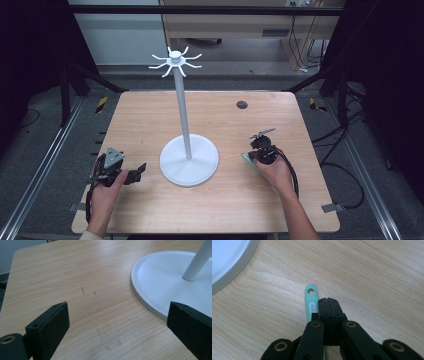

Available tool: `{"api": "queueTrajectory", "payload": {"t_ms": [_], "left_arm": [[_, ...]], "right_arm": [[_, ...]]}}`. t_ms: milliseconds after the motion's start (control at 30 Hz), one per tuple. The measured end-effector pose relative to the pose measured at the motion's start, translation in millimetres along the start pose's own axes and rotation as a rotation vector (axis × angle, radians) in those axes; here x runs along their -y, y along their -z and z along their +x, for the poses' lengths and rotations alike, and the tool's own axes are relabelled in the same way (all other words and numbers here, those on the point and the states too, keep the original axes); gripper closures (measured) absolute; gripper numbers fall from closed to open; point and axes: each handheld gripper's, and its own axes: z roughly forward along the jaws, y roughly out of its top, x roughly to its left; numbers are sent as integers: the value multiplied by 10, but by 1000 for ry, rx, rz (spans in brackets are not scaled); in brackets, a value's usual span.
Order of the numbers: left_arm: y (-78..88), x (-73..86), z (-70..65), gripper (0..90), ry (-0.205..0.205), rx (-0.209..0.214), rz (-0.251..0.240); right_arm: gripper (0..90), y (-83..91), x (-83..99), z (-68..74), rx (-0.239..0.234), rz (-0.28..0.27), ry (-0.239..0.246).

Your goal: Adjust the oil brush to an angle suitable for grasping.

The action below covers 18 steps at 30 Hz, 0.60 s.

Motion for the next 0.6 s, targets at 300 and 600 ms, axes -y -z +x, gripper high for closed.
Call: {"api": "queueTrajectory", "payload": {"t_ms": [300,600], "left_arm": [[-3,0,-4,39,-3,2,2],[-3,1,-7,39,-5,4,4]], "right_arm": [[900,-4,11,-13,-57,3,-17],[900,18,44,131,-142,21,65]]}}
